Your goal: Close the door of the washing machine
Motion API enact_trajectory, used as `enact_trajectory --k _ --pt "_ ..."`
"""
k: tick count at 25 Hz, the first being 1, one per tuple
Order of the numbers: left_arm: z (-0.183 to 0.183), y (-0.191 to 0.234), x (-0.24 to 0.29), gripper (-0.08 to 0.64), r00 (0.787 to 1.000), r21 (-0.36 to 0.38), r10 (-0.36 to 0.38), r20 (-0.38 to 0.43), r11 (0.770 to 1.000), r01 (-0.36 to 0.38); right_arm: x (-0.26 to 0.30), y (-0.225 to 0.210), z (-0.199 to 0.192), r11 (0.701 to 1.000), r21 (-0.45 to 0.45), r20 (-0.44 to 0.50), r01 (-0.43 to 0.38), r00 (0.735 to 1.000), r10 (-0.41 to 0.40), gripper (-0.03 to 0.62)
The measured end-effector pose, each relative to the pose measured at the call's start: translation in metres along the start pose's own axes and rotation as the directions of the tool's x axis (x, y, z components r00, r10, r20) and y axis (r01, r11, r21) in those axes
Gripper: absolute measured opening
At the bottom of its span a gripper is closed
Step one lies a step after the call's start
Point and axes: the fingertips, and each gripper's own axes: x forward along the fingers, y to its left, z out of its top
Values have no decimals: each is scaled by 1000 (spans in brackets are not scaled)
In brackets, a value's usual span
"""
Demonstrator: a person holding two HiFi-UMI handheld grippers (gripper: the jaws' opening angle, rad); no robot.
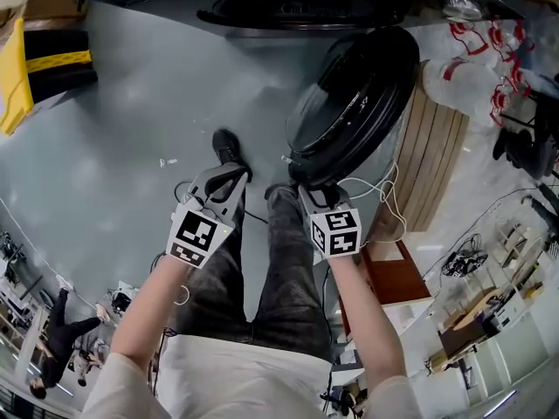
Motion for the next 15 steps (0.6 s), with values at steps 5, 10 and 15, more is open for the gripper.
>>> enact_trajectory --k 5,10,15 --pt "1 28 -15 9 1000 -12 7 4 1000 -7 22 28 22 1000 9 -23 -11 1000 11 189" --pt "-1 63 -30 9 999 -44 31 20 999 -30 45 54 51 999 4 -33 -35 999 35 190" --pt "1 91 -39 9 998 -79 50 26 996 -48 60 74 88 998 -12 -15 -59 998 59 180"
